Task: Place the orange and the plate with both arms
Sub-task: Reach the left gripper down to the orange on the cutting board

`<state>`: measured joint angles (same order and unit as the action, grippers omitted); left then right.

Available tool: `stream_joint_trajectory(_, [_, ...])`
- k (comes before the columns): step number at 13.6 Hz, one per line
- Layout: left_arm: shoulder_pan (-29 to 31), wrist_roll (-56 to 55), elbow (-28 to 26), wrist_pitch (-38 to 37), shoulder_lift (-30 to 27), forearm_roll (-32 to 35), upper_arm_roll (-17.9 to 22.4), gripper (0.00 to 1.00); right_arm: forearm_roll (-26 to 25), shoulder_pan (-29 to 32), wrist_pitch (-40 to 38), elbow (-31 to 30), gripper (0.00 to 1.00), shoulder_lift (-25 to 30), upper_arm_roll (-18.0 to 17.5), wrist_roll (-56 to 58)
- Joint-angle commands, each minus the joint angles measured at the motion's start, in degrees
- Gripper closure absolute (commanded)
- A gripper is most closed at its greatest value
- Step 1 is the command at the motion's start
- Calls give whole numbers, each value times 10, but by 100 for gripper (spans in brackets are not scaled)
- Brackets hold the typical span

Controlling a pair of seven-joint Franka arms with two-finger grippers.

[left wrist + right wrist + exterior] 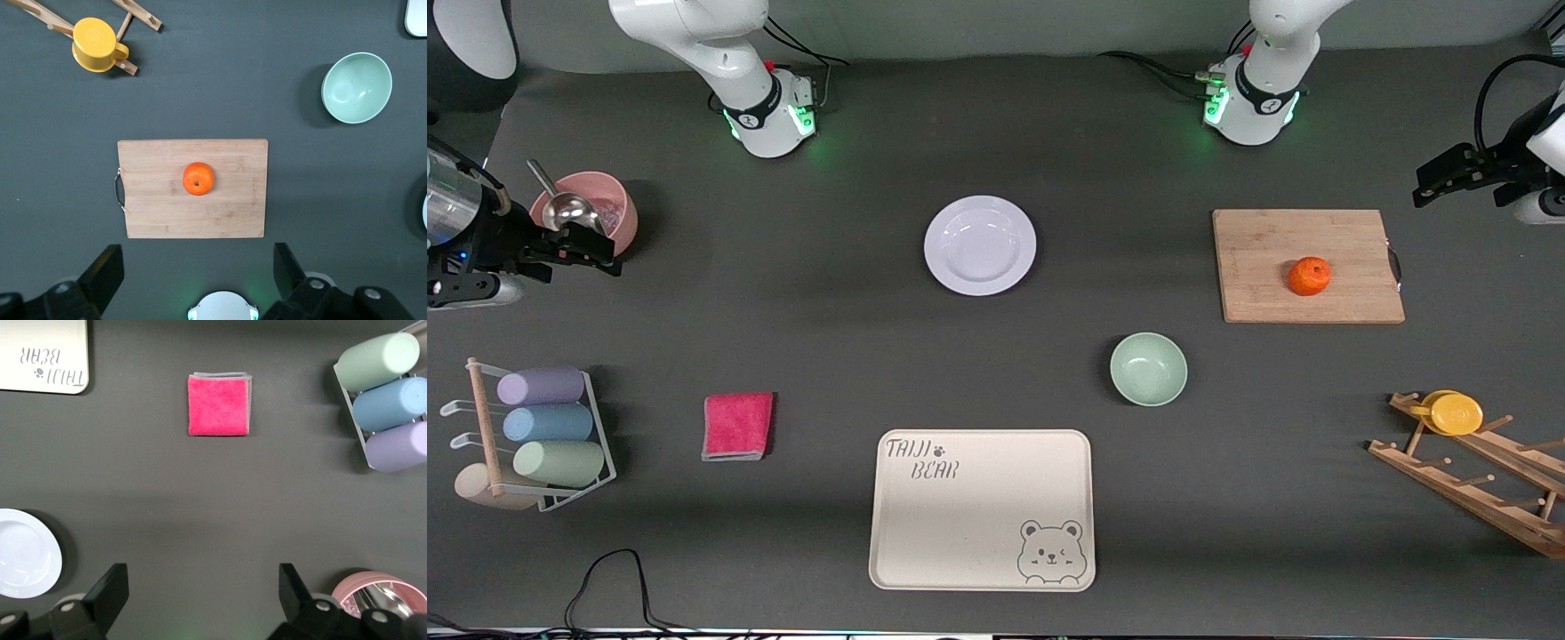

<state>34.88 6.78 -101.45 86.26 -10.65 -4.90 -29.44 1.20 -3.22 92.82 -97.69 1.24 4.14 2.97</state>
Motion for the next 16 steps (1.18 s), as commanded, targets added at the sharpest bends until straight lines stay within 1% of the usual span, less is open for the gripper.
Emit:
stream_joint_trajectory(1, [-2, -12, 16, -13, 27, -5, -1, 0, 7, 11, 17, -11, 0, 19, -13, 10])
stream_joint_trajectory(2, [-2, -7, 13, -7, 34, 1, -1, 0, 7, 27, 15, -7, 0, 18, -40, 10])
stream_joint_trajectory(3, [1, 3, -8, 9, 53, 5, 0, 0, 6, 27, 15, -4, 0, 18, -51, 8])
stream_joint_trajectory(4, [4, 10, -69, 61, 47, 8, 2, 0, 6, 30, 14, -4, 0, 17, -51, 9])
stream_joint_trajectory(6, [1, 12, -234, 206, 14, 8, 2, 0, 6, 29, 14, -3, 0, 14, -51, 9])
stream_joint_trajectory(7, [0, 13, -305, 286, 6, 8, 2, 0, 6, 27, 14, -3, 0, 12, -51, 8])
stream_joint_trajectory(8, [0, 14, -357, 353, 9, 8, 2, 0, 8, 28, 14, -3, 0, 11, -51, 8])
stream_joint_trajectory(10, [0, 17, -434, 460, 25, 8, 2, 0, 9, 28, 15, -2, 0, 9, -51, 7])
stream_joint_trajectory(12, [2, 26, -500, 581, 59, 9, 3, 0, 9, 27, 14, 0, 0, 6, -51, 6])
stream_joint_trajectory(13, [1, 27, -520, 619, 73, 9, 3, 0, 9, 27, 14, 0, 0, 5, -51, 6])
stream_joint_trajectory(15, [1, 29, -527, 626, 79, 11, 3, 2, 8, 29, 13, 0, 0, 5, -49, 10])
stream_joint_trajectory(16, [1, 29, -530, 630, 80, 11, 3, 11, 9, 30, 13, 2, 0, 3, -49, 9])
